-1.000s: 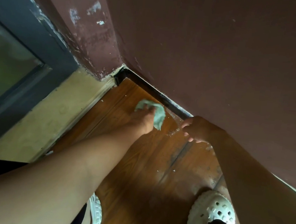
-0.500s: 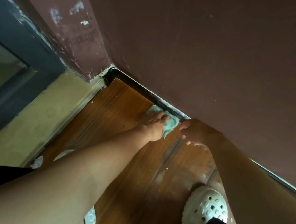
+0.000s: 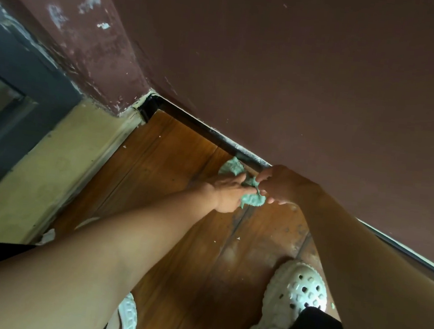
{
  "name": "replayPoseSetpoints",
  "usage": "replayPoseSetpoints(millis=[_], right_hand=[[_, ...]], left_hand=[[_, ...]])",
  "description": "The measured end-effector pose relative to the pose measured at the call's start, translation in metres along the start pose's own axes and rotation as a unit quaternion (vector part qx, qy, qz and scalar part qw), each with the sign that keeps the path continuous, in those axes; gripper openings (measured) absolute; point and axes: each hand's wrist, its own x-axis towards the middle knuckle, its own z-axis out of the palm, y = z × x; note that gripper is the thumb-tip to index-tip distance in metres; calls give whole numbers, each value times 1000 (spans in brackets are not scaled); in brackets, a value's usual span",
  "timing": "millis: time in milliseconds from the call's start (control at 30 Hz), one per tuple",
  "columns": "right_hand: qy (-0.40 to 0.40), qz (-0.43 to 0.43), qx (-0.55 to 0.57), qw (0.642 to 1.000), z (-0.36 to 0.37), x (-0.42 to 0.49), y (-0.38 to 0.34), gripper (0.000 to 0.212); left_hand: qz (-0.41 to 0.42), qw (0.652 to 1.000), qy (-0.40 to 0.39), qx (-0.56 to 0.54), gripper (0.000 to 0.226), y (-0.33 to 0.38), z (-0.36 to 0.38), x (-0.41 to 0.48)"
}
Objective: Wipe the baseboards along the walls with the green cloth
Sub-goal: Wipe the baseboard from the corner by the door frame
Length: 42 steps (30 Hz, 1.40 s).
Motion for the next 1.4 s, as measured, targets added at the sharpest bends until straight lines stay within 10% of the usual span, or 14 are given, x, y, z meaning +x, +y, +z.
replayPoseSetpoints(millis=[367, 633, 933, 1167, 1400], right_hand=[[10, 0, 32, 999, 4, -3, 7, 38], [24, 10, 43, 999, 5, 2, 17, 29], [17, 15, -1, 1000, 10, -1, 22, 40], [11, 6, 23, 1000, 12, 1, 14, 29], [13, -5, 36, 999, 15, 3, 4, 30]], left_hand=[[-295, 947, 90, -92, 66, -29, -10, -9], [-70, 997, 33, 25, 72, 17, -7, 11], [-213, 974, 72, 14, 61, -4, -22, 4], [-82, 994, 55, 47, 60, 9, -10, 8], [-259, 962, 66, -56, 63, -40, -22, -15]])
